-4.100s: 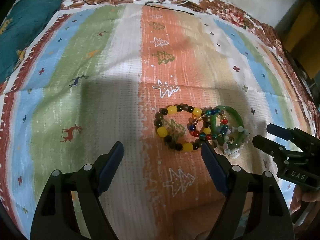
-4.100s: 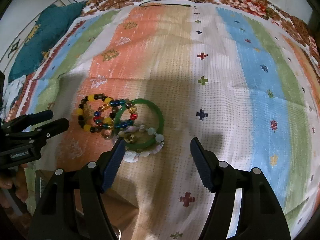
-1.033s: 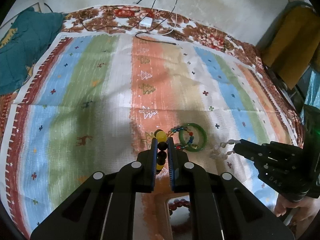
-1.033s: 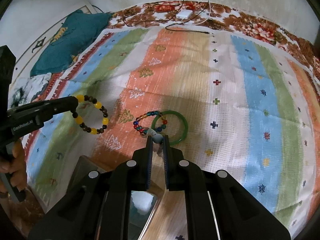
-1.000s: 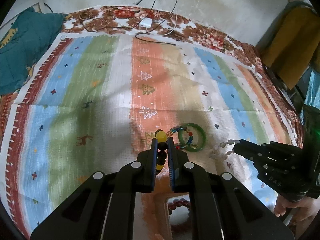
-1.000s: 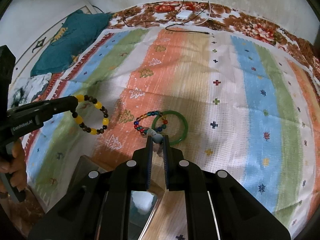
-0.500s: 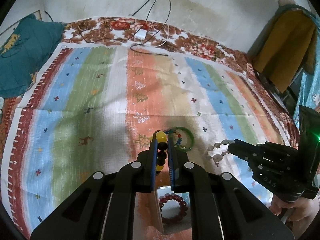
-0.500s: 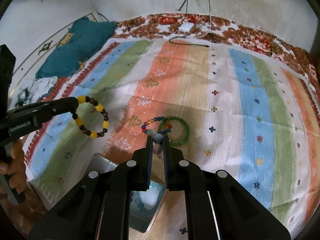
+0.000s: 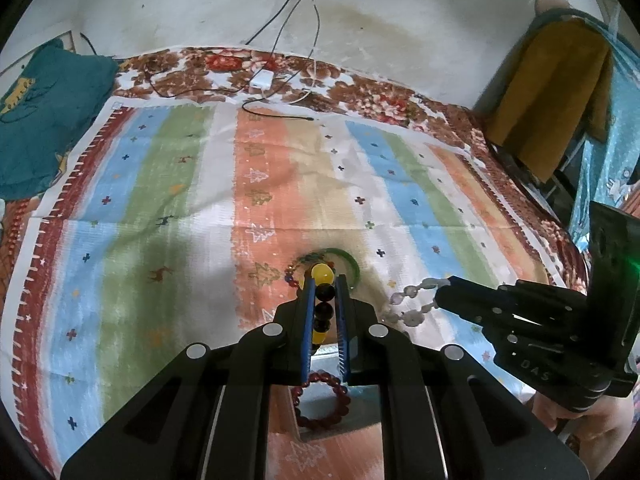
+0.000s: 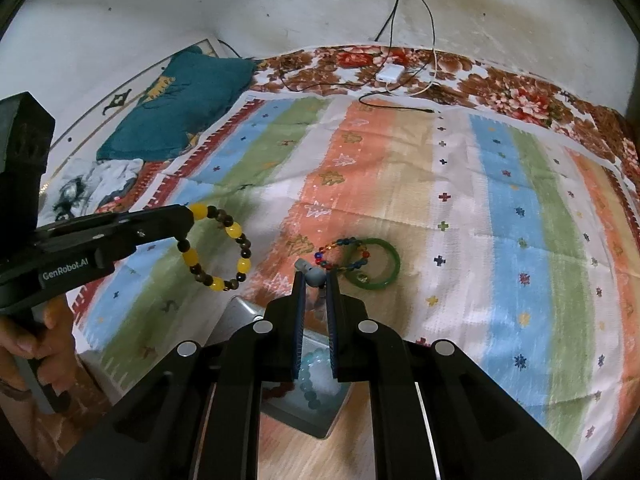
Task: Organize jewelry
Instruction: 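Lift the yellow-and-black bracelet with the left gripper while the right gripper carries the white bracelet to the tin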
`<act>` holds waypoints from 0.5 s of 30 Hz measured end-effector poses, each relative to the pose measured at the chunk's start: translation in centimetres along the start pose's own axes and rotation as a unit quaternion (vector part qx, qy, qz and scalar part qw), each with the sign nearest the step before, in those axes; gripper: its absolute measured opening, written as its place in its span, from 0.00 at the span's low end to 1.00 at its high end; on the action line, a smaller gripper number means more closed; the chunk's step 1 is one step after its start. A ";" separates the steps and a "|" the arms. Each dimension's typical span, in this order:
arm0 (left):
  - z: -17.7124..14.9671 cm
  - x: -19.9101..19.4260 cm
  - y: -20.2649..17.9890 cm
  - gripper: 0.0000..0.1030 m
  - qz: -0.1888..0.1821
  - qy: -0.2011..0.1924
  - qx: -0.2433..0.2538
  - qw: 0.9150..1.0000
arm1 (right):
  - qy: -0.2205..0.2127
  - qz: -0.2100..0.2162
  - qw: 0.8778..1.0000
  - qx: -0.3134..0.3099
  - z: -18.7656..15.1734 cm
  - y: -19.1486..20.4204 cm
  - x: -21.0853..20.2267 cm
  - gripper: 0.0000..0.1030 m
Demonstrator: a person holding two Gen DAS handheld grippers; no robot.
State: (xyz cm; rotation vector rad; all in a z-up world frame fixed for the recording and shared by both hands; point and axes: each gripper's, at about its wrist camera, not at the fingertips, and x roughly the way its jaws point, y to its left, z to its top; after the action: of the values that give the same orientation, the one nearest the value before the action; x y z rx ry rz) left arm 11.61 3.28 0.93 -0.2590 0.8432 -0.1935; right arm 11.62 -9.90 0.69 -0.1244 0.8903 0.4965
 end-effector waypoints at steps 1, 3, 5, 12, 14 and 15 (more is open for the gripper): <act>-0.2 -0.2 -0.1 0.09 -0.002 -0.001 0.001 1.000 | -0.001 0.002 1.000 -0.001 -0.1 0.1 -0.2 0.11; -0.5 -0.4 -0.3 0.09 -0.005 -0.002 0.002 1.000 | -0.002 0.004 1.000 -0.001 -0.4 0.3 -0.5 0.11; -0.8 -0.7 -0.6 0.09 -0.009 -0.001 0.003 1.000 | -0.002 0.007 1.000 -0.001 -0.8 0.4 -0.7 0.11; -2.3 -1.1 -1.4 0.09 -0.014 0.004 0.009 1.000 | 0.004 0.011 1.000 -0.003 -1.8 1.0 -1.0 0.11; -2.7 -1.1 -1.6 0.09 -0.015 0.007 0.011 1.000 | 0.007 0.012 1.000 -0.002 -2.1 1.1 -1.1 0.11; -3.0 -1.1 -1.7 0.09 -0.015 0.009 0.013 1.000 | 0.009 0.013 1.000 -0.002 -2.4 1.2 -1.1 0.11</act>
State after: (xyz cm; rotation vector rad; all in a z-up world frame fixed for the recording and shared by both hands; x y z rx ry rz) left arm 8.52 1.50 0.37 -0.2469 0.8542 -0.2354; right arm 8.80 -9.96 0.15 -0.1210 0.9091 0.5229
